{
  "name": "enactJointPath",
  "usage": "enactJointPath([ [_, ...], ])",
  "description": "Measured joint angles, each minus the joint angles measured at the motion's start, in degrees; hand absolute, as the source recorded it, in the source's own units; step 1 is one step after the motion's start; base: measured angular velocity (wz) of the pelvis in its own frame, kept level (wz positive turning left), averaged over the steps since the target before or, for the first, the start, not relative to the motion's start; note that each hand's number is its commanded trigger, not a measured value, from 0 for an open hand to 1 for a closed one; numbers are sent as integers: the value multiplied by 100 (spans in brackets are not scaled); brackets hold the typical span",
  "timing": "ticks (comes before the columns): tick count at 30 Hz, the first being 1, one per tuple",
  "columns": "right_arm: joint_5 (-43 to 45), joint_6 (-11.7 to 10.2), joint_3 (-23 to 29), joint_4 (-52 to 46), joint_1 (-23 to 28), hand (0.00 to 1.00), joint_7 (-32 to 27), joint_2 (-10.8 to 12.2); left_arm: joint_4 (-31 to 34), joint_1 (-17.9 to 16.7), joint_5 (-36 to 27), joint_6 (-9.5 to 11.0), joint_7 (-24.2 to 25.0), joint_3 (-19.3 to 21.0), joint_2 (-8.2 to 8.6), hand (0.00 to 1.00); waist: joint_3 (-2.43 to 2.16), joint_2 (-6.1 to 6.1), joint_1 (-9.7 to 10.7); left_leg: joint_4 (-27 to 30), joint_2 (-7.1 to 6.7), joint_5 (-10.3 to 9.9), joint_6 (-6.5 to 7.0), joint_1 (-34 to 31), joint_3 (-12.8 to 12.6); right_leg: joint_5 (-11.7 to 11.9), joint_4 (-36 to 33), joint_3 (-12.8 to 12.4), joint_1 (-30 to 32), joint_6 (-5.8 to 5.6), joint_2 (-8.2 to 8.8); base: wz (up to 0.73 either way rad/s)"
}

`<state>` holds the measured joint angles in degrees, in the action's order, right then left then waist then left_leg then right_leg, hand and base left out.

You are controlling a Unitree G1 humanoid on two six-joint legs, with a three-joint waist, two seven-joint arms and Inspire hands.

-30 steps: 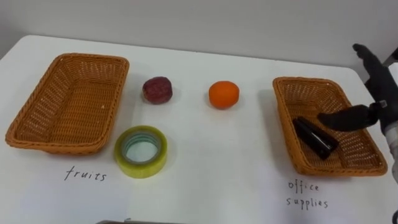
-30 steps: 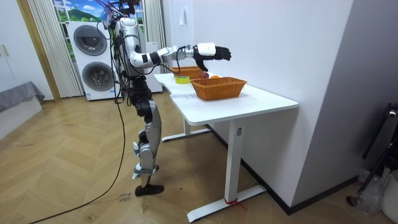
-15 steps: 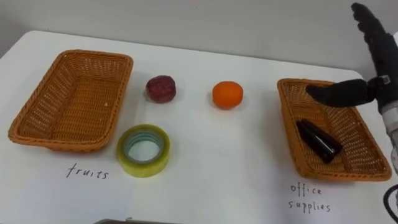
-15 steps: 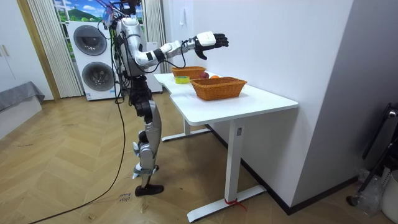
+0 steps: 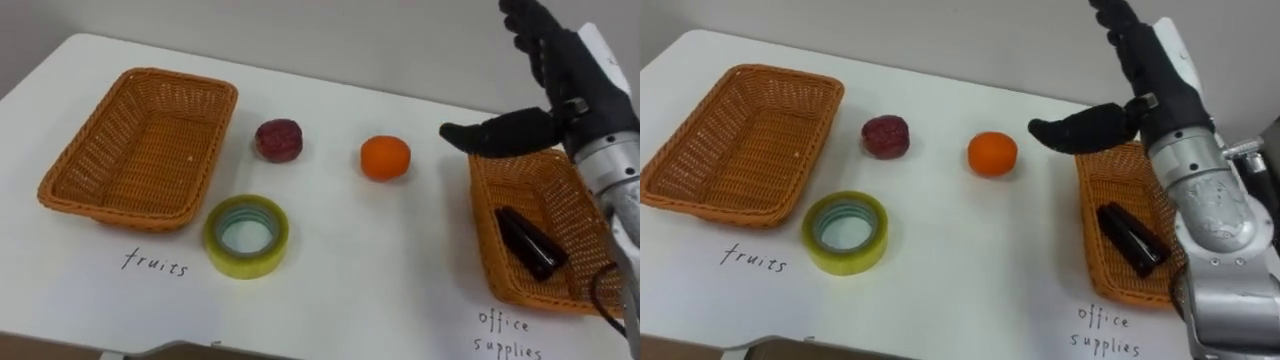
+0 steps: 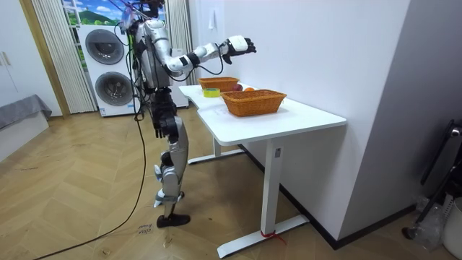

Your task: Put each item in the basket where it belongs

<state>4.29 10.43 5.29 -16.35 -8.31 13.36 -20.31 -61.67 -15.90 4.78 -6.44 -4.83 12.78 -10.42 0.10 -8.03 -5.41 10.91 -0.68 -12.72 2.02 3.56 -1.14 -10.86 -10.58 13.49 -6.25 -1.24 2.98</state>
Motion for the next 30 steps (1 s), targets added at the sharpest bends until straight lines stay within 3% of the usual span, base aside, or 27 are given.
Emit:
enactJointPath([
  [8,-453,277,-566,307,-267,0,308,18,-13,119,46,-333,9,-123,-46,0,18,-30,-250,51,-7,0,-4,-2,205,0,16,177,-120,0,1,15],
  [16,-632,476,-1180,685,-382,0,441,26,-13,146,338,-574,98,-250,-43,0,10,-52,-625,65,-15,6,-15,-64,225,0,88,253,-108,0,2,1],
  [23,-647,546,-1770,1104,-658,0,437,29,-16,320,334,-626,79,-409,-48,0,13,-105,-768,133,-18,9,-19,-97,298,0,88,258,-114,0,3,4],
  [30,-565,600,-1987,1153,-669,0,433,57,-17,437,330,-735,88,-414,-46,0,28,-108,-899,133,-37,6,-18,-141,349,0,89,368,-123,0,11,5],
])
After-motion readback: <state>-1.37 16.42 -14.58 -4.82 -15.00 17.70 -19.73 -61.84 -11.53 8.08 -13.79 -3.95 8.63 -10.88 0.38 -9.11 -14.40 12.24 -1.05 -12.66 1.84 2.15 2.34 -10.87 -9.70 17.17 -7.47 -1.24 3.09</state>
